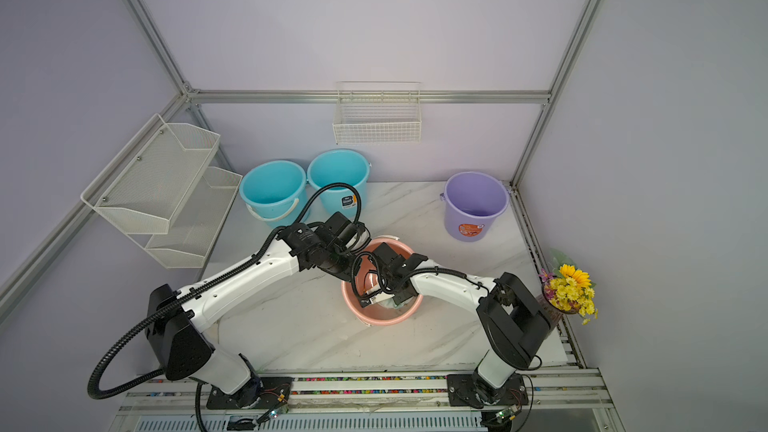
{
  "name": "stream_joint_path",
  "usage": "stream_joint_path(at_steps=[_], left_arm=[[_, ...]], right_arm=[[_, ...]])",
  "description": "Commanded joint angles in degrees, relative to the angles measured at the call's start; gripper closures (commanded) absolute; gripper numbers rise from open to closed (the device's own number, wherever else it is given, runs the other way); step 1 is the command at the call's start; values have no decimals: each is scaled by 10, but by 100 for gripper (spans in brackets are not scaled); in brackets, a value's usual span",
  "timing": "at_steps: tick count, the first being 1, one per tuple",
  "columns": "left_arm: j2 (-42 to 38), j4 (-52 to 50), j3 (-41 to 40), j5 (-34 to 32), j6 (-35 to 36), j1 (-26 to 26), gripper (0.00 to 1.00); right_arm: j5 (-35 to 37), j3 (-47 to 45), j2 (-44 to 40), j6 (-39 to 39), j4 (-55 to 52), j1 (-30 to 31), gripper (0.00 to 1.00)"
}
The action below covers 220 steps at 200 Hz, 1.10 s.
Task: Wipe the inside of the bucket with a cloth
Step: Wipe the dirt from the inside of the bucket.
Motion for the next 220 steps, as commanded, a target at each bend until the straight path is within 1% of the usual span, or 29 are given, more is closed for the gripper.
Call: stream_joint_path(at_steps=[1, 14, 21, 53, 70, 84, 104, 119, 135, 150, 186, 206, 220], left_arm=[[-12, 67, 16, 26, -16, -8, 100], [-11, 71, 13, 29, -19, -7, 100], [-11, 73, 13, 31, -20, -7, 100], [-10, 82, 9, 45, -25, -7, 100], [-11, 85, 8, 50, -29, -7, 100], [-11, 85, 7, 54, -29, -7, 100], [-12, 85, 6, 59, -31, -8, 100], [-12, 85, 7, 61, -31, -8, 100], [-12, 84, 8, 56, -32, -8, 100], [-11, 77, 11, 50, -35, -8, 100], [-14, 69, 10, 43, -36, -8, 100], [-13, 53, 18, 24, -33, -8, 100], [-12, 41, 23, 14, -31, -8, 100]], right_arm=[[-105, -11, 8, 36, 0, 6, 100], [-131, -28, 2, 43, 54, 6, 100], [-142, -39, -3, 49, 104, 6, 100], [-160, -77, -20, 64, 269, 6, 100], [-131, -88, -19, 66, 344, 6, 100], [-93, -93, -17, 57, 394, 7, 100], [-33, -99, -15, 22, 458, 7, 100], [10, -99, -11, -13, 483, 8, 100], [57, -95, -4, -64, 495, 8, 100], [95, -86, -1, -106, 484, 7, 100], [152, -69, 3, -162, 419, 7, 100], [178, -63, 2, -180, 357, 7, 100], [191, -42, 6, -165, 267, 7, 100]])
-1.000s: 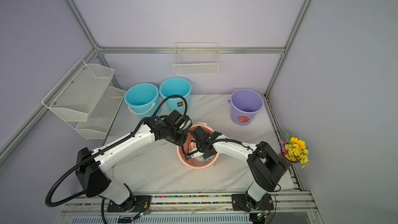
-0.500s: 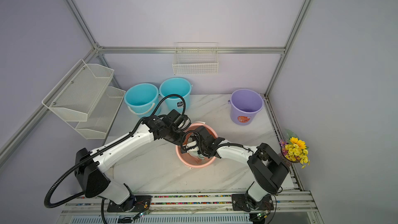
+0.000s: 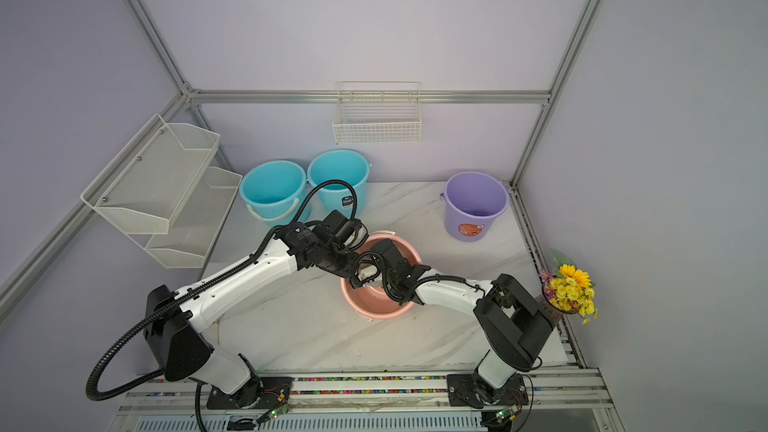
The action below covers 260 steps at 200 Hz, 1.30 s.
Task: Wipe the inside of the bucket with a cloth
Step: Wipe the dirt from the inside of the bucket.
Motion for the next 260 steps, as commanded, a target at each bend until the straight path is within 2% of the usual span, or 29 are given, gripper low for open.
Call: stream_joint_path(at_steps=[1, 33, 66, 84, 116, 145, 209, 260], left_arm=[[-9, 33, 24, 23, -8, -14, 100], [-15, 30, 25, 17, -9, -15, 100], [-10, 31, 26, 16, -9, -15, 100], [-10, 39, 24, 17, -9, -15, 100], [-16, 65, 18, 20, -10, -15, 100], [-13, 77, 23, 25, -12, -15, 100], [-1, 83, 33, 39, -13, -15, 100], [-2, 85, 28, 51, -25, -14, 100]], right_arm=[[54, 38, 15, -20, -119, 7, 100], [29, 79, 17, 69, -314, 15, 100], [-57, 94, 8, 131, -412, 16, 100], [-119, 99, 9, 163, -430, 16, 100], [-209, 90, -3, 186, -379, 16, 100], [-224, 84, -9, 197, -319, 17, 100], [-213, 65, -46, 176, -221, 17, 100], [-170, 41, -53, 83, -92, 21, 100]])
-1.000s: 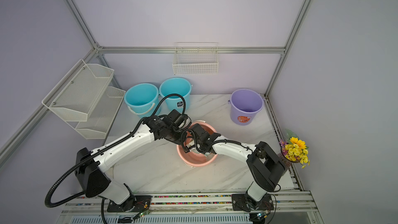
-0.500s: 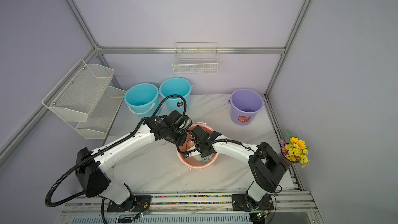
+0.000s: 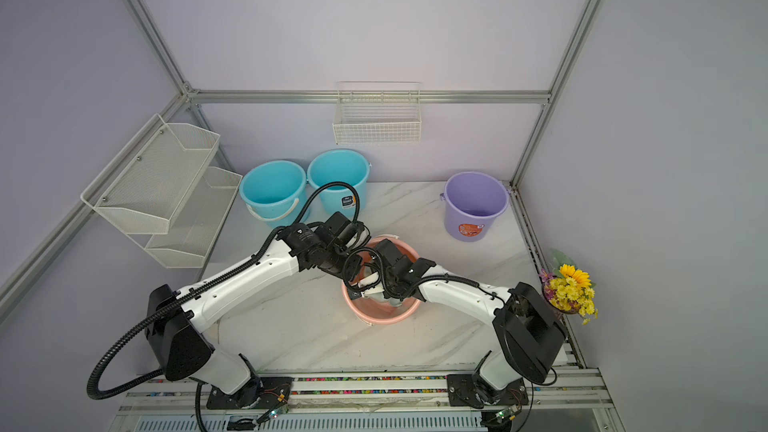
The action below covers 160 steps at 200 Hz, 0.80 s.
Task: Wipe the inside of the bucket with a cloth
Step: Wipe the dirt from the inside of the bucket.
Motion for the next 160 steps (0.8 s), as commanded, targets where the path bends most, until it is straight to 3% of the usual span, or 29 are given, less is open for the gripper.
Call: stream_joint_path(at_steps=[1, 78, 133, 160], left_arm=[[-5, 87, 28, 38, -25, -7, 100], [-21, 85, 11, 29, -39, -8, 100], [-25, 78, 8, 16, -42, -8, 100], [-25, 75, 12, 11, -43, -7, 100]], right_arm=[[2, 1, -2, -58, 116, 11, 100], [143, 10, 44, -162, 186, 7, 100], [191, -1, 26, -142, 82, 6, 100], [176, 19, 21, -93, -36, 6, 100]])
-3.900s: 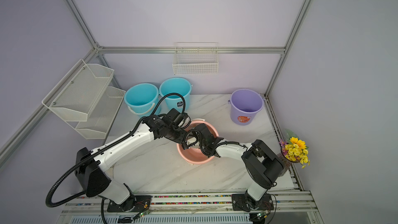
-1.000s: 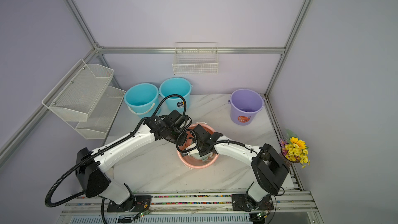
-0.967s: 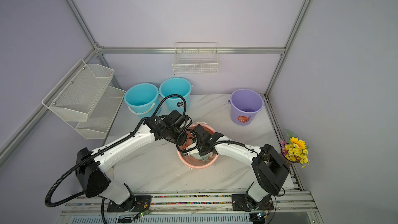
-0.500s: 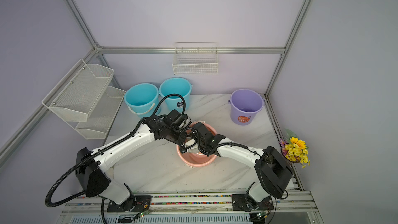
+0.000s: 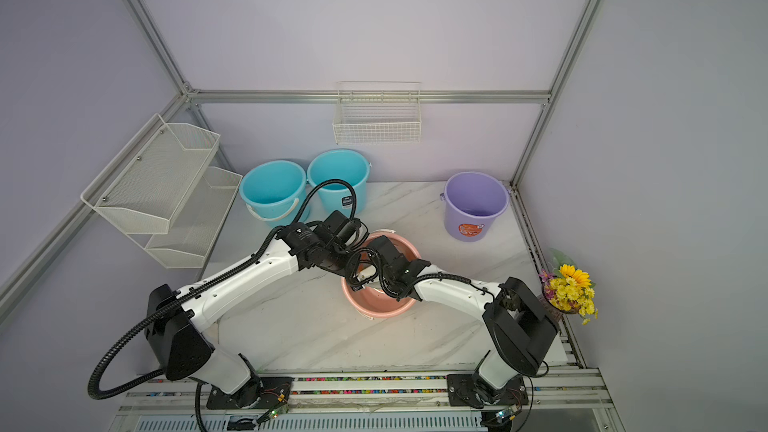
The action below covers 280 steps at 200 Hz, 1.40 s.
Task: Wipe the inside of the bucket with a cloth
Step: Wipe the dirt from the inside of the bucket.
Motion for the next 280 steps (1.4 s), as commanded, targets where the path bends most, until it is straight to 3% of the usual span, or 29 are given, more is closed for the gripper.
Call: stream_joint_path(at_steps=[1, 54, 94, 121, 154, 202, 241, 280], left_arm=[[-25, 61, 14, 34, -23, -13, 100], [-25, 60, 20, 31, -18, -13, 100], [-23, 61, 20, 46, -16, -13, 100], [-21, 70, 17, 68, -10, -14, 100], [-17, 72, 11, 86, -9, -14, 100], [-22, 65, 5, 82, -11, -14, 100], [-22, 37, 15, 53, -14, -14, 100], [-24, 20, 25, 28, -9, -14, 100]], right_arm=[[5, 19, -9, 36, -123, 5, 100], [-76, 51, -18, 112, -288, 5, 100], [-181, 37, -34, 127, -232, 4, 100], [-206, 21, -26, 118, -140, 4, 100], [-186, 1, -17, 78, 8, 4, 100], [-75, -18, 11, -10, 146, -9, 100], [-6, 2, 8, -13, 27, -14, 100], [-5, 18, -12, 43, -148, -11, 100]])
